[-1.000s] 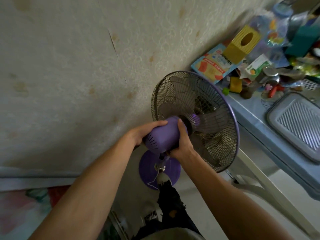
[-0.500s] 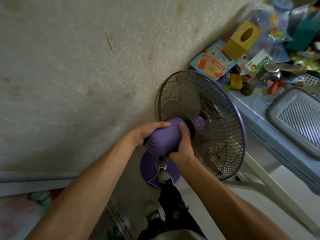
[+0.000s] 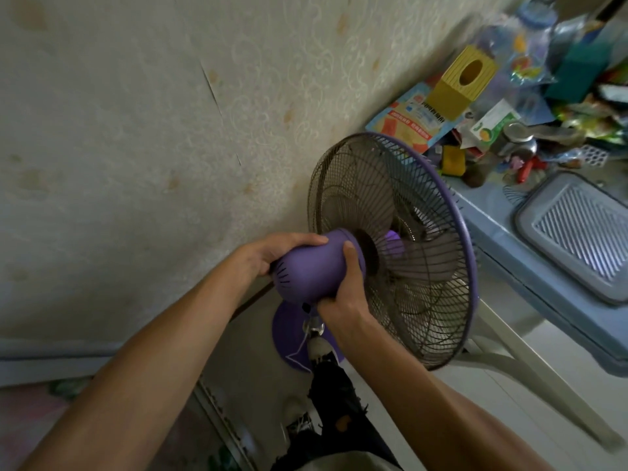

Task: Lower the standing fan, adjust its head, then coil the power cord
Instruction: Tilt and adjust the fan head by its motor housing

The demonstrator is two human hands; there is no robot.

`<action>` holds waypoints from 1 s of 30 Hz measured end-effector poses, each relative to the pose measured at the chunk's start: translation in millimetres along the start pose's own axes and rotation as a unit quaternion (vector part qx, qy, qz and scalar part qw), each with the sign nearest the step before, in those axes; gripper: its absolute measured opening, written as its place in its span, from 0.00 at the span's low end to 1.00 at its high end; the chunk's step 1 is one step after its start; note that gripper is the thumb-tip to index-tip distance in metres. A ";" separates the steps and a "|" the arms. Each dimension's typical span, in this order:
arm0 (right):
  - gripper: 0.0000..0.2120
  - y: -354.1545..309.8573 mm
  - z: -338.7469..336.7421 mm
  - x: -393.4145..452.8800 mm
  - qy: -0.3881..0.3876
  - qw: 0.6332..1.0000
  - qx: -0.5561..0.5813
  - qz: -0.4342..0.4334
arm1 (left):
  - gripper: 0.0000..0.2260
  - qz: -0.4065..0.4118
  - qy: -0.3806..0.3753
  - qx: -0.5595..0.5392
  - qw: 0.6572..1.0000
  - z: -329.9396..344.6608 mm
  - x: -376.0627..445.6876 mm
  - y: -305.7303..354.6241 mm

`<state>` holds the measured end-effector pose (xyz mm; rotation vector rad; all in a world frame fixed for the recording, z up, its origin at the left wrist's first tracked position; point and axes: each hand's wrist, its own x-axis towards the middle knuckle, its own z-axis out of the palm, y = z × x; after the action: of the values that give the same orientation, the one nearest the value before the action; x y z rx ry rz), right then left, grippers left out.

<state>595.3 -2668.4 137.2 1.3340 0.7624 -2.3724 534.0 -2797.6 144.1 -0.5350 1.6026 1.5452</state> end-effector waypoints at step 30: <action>0.27 -64.0 46.8 -96.8 -0.020 0.996 -0.087 -0.009 | 0.18 0.101 0.037 0.043 0.993 26.0 -87.1 63.3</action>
<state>580.6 -2643.0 258.8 1.2090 0.9487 -2.2796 541.0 -2783.5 253.7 -0.3961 1.8172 1.6113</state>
